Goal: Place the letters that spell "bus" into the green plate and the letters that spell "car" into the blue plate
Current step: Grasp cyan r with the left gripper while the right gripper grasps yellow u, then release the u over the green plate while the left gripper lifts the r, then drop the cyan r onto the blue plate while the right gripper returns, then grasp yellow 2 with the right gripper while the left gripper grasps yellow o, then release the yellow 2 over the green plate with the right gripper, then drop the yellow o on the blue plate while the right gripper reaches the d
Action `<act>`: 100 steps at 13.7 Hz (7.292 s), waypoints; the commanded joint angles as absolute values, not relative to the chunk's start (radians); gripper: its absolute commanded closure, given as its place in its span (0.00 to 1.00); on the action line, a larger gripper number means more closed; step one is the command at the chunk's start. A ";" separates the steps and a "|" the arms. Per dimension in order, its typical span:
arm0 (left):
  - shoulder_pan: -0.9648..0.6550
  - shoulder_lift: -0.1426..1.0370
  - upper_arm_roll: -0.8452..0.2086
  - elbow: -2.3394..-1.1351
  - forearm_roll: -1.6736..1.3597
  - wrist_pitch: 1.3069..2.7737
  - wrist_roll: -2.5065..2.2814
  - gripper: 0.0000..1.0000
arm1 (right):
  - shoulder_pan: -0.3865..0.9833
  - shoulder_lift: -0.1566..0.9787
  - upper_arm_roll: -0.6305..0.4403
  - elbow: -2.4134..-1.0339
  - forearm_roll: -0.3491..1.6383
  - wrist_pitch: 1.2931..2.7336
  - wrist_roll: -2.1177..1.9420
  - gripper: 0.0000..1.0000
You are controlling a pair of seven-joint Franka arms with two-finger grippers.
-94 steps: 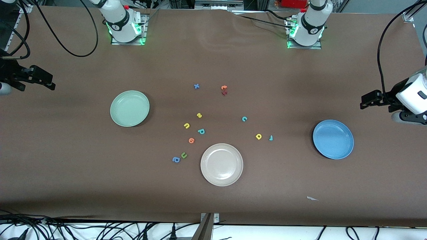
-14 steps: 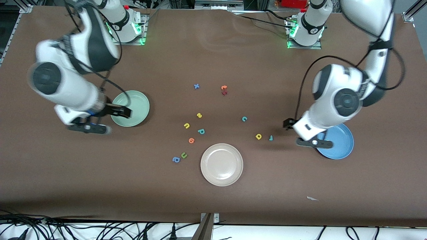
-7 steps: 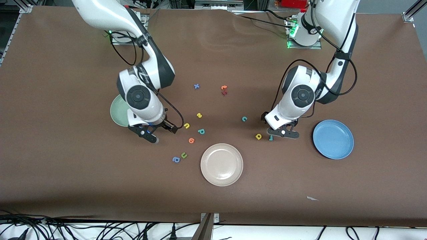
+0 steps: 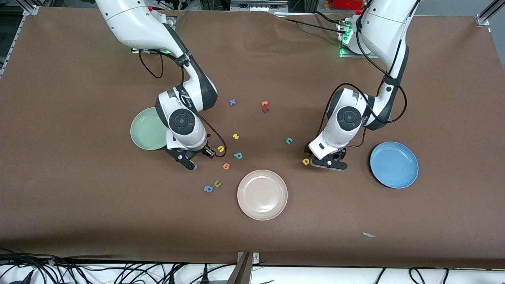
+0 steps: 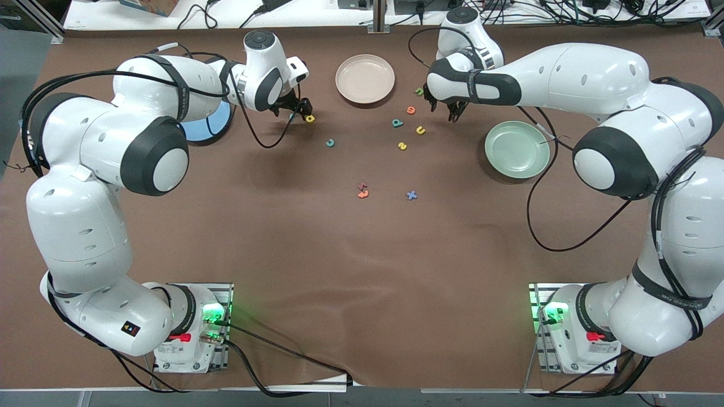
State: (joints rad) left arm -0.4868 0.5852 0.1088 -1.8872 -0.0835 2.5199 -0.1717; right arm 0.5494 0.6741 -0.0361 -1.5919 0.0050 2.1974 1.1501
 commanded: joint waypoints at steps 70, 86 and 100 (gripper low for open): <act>-0.363 0.721 -0.020 -1.609 -0.038 2.207 -0.155 0.02 | 0.940 0.784 -0.241 -1.620 0.229 2.381 1.109 0.74; -0.416 0.769 -0.020 -1.614 -0.069 2.333 -0.278 0.54 | 0.867 0.529 -0.653 -1.913 0.229 1.947 0.397 0.79; -0.235 0.680 0.021 -1.600 -0.004 2.131 0.076 0.75 | 0.933 0.550 -0.635 -1.712 0.415 1.939 0.598 0.00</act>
State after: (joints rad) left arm -0.2788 0.7089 0.0106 -1.5902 -0.0473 2.1840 -0.0311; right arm 0.9049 0.5042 -0.6391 -1.7983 0.3611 1.9473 0.5179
